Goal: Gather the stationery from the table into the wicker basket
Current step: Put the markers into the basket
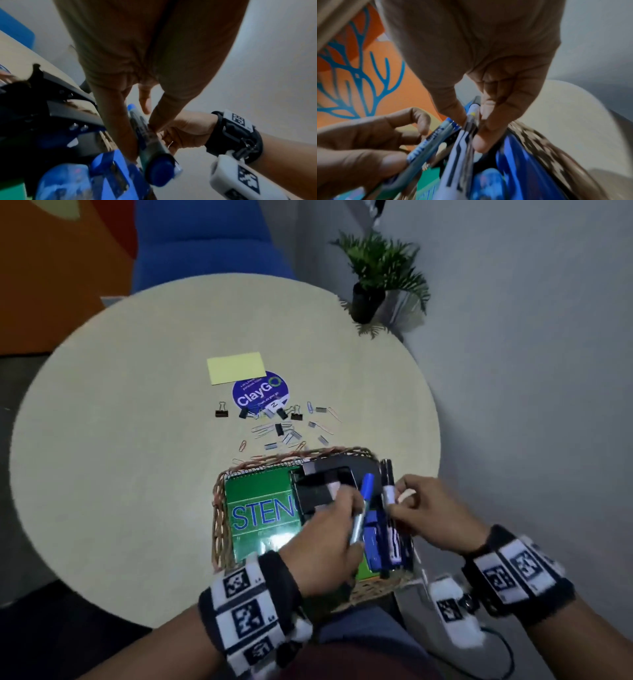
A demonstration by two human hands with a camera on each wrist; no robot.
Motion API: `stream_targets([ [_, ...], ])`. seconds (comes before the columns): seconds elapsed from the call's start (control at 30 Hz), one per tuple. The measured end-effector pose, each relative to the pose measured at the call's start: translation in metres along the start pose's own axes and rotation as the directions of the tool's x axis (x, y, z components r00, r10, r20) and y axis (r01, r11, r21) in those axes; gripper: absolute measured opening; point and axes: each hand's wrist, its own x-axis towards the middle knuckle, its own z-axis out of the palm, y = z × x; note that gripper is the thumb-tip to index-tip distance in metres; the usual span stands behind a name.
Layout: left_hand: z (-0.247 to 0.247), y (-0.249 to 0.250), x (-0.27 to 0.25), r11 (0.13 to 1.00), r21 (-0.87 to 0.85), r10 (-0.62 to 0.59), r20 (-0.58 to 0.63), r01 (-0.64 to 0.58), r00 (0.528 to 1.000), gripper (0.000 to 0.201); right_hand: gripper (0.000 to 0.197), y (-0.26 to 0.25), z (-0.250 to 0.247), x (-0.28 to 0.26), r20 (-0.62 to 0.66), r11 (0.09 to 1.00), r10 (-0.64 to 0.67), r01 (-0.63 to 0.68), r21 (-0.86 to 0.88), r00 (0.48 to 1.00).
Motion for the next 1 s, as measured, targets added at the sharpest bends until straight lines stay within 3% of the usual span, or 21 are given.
stream_targets([
  [0.1,0.023,-0.007,0.011,0.981,0.191,0.014,0.147,-0.042,0.989,0.022,0.015,0.034,0.01,-0.021,0.124,0.986,0.099,-0.114,0.124,0.987],
  [0.23,0.041,-0.026,0.014,0.956,0.285,0.006,0.242,-0.076,0.97,0.013,0.013,0.051,0.032,-0.031,0.223,0.977,0.147,-0.176,0.118,0.964],
  [0.37,0.05,-0.042,0.01,0.968,0.249,-0.082,0.216,0.026,0.973,0.017,0.018,0.048,0.049,-0.023,0.173,0.965,0.151,-0.183,0.187,0.973],
  [0.6,0.051,-0.047,0.02,0.952,0.297,-0.085,0.01,0.078,0.996,0.024,0.023,0.037,0.069,-0.006,0.03,0.979,0.142,-0.145,0.145,0.989],
  [0.73,0.046,-0.053,0.02,0.946,0.319,-0.064,-0.006,0.063,0.998,0.03,0.017,0.041,0.084,0.0,-0.025,0.979,0.167,-0.163,0.12,0.986],
  [0.83,0.04,-0.052,0.014,0.955,0.292,-0.057,0.01,0.052,0.998,0.038,0.023,0.042,0.08,-0.007,-0.115,0.988,0.15,-0.153,-0.02,0.982],
  [1.0,0.002,-0.064,-0.014,0.976,0.199,-0.096,-0.001,0.095,0.995,0.026,0.011,0.039,0.058,-0.018,-0.184,0.989,0.147,-0.149,0.003,0.972],
])
